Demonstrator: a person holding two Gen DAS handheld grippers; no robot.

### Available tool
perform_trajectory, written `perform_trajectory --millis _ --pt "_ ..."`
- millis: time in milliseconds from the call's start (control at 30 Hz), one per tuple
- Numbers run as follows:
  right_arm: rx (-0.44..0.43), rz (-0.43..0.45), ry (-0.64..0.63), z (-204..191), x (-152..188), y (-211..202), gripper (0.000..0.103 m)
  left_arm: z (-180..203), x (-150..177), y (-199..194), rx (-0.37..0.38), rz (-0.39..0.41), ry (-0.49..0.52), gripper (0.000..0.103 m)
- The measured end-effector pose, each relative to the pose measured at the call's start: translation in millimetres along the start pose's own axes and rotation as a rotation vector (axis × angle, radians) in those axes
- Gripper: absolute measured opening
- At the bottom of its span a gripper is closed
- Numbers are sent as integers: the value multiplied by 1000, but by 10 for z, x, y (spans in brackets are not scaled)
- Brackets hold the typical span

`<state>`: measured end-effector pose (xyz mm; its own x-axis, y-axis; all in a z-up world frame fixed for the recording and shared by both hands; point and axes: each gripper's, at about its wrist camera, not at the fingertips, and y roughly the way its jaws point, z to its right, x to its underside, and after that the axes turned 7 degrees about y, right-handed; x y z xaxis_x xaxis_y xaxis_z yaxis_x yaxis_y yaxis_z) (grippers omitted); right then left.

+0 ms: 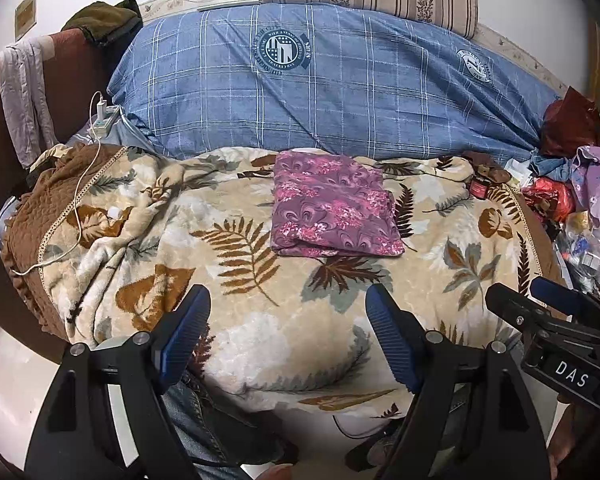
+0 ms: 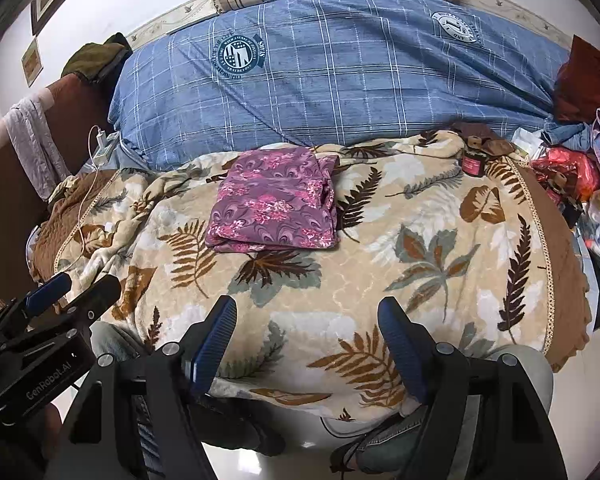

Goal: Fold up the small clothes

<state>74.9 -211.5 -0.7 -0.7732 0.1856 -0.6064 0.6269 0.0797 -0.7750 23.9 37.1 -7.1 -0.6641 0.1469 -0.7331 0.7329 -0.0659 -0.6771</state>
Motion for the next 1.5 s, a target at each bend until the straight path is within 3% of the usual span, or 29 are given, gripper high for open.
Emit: perform_trajectory --millis 1500 --pt "20 -7 -1 8 -1 41 75 2 43 78 16 -15 8 80"
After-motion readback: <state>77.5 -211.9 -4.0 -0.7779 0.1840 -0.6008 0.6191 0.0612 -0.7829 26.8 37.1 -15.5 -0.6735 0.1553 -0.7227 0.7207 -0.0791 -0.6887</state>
